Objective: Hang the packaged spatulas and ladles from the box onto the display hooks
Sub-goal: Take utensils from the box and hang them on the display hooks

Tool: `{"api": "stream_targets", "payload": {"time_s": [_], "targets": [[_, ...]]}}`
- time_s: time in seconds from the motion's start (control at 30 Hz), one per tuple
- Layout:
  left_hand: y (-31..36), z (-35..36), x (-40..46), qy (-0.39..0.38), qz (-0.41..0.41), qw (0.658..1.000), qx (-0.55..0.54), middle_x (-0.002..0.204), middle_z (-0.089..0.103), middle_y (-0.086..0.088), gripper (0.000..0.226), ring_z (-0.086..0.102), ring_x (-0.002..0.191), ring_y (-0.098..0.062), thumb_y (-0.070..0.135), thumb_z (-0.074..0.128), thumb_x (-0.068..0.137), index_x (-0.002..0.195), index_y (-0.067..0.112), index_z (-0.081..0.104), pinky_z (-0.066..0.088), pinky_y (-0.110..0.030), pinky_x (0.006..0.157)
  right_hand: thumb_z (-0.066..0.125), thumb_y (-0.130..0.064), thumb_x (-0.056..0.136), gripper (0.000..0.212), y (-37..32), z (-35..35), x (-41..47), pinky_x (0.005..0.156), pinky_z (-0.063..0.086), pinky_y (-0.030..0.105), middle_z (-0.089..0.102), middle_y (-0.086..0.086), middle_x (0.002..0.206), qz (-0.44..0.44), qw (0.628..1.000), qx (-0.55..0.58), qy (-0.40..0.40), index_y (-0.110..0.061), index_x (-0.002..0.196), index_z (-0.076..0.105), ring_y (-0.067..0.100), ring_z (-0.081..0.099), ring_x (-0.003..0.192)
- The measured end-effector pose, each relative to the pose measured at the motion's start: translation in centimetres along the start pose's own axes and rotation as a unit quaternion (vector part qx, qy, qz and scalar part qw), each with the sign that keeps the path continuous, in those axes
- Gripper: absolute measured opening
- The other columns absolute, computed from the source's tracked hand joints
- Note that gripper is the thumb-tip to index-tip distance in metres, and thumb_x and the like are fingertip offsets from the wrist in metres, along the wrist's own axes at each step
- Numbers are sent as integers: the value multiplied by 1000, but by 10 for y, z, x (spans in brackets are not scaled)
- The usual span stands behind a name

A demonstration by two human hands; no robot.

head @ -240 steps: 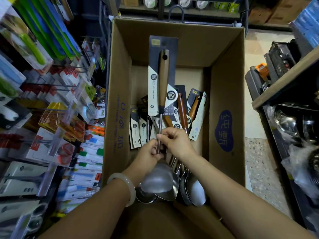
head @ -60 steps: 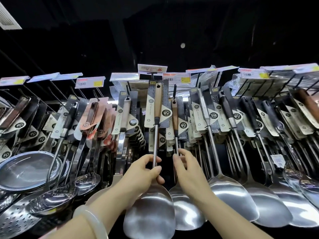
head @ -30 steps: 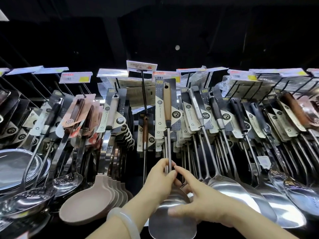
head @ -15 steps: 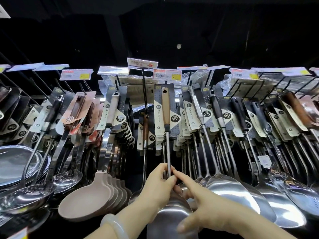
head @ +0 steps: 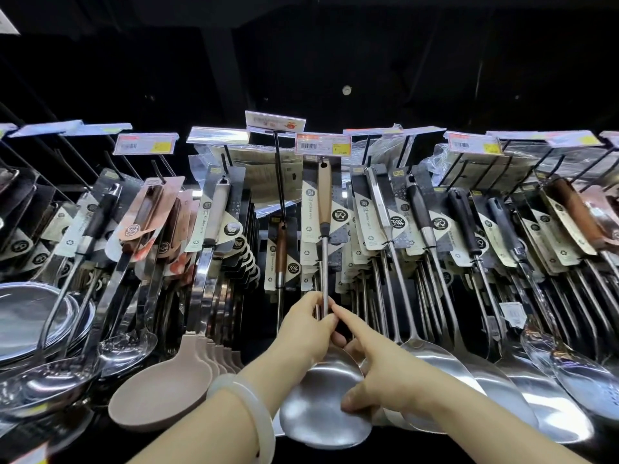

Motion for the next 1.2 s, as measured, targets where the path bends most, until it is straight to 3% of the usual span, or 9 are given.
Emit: {"api": "stream_targets", "payload": {"time_s": [0.07, 0.23, 0.43, 0.53, 0.67, 0.8, 0.97, 1.1, 1.2], "targets": [[-1, 0, 2, -3, -1, 1000, 6, 63, 62, -7, 13, 57, 56, -16, 10, 46, 93, 94, 22, 52, 48, -25, 62, 62, 20, 71, 117, 1, 0, 2, 48, 45, 18, 45, -15, 116, 2, 1000, -9, 5, -56, 140, 7, -13, 52, 45], [-8, 1, -1, -14, -12, 1000, 2, 63, 62, -6, 14, 58, 55, -13, 9, 45, 93, 102, 17, 54, 49, -19, 57, 60, 22, 71, 115, 7, 1, 1, 47, 43, 12, 41, -24, 97, 18, 1000, -12, -8, -52, 143, 8, -13, 45, 44], [-18, 8, -2, -21, -34, 999, -16, 63, 62, -9, 13, 62, 67, -21, 6, 45, 93, 99, 14, 54, 55, -39, 81, 63, 13, 73, 116, 9, 1, -1, 51, 46, 14, 40, -13, 134, 62, 996, -66, -1, -53, 142, -3, -13, 51, 50], [-21, 12, 2, -17, -29, 999, 0, 61, 62, -9, 16, 62, 64, -20, 4, 44, 92, 89, 18, 52, 54, -38, 80, 61, 12, 72, 117, 15, 3, 3, 51, 49, 20, 34, -16, 147, 67, 993, -92, 6, -55, 140, -7, -3, 58, 60], [-29, 16, 8, 2, -36, 999, 22, 59, 60, -5, 24, 63, 61, -20, 2, 44, 89, 78, 22, 50, 56, -42, 81, 60, 10, 70, 118, 22, 3, 9, 61, 50, 17, 40, -12, 145, 70, 989, -128, 20, -54, 140, -11, 8, 61, 95], [-34, 17, 10, 14, -43, 999, 15, 59, 59, -1, 23, 63, 58, -17, 3, 44, 88, 78, 22, 51, 57, -39, 77, 58, 11, 72, 116, 26, 4, 12, 53, 47, 15, 41, -9, 145, 75, 987, -141, 16, -50, 141, -13, 1, 57, 72], [-35, 14, 8, 4, -47, 999, 23, 67, 61, -3, 25, 64, 65, -19, 1, 47, 88, 97, 24, 52, 57, -38, 80, 61, 6, 74, 111, 22, 6, 9, 77, 52, 22, 36, -9, 149, 85, 981, -172, 26, -40, 146, -10, 9, 53, 99], [-39, 6, 11, -33, -51, 995, 78, 80, 65, -15, 34, 67, 86, -36, -5, 59, 79, 89, 28, 57, 53, -50, 89, 63, 4, 76, 107, 18, 10, 9, 87, 50, 28, 41, 3, 143, 90, 972, -213, 40, -39, 147, -5, 19, 52, 113], [-41, 1, 10, -54, -41, 985, 161, 101, 66, -20, 41, 63, 98, -39, 4, 69, 73, 112, 15, 57, 52, -48, 90, 66, 0, 74, 107, 17, 16, 10, 92, 49, 31, 37, 4, 139, 91, 965, -241, 47, -40, 146, -3, 24, 46, 122]]}}
Point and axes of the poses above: each hand's wrist, its own x-axis towards the middle knuckle, its own z-axis out of the palm, y = z × x, the point moved 6 cm from there along x, towards the middle knuckle
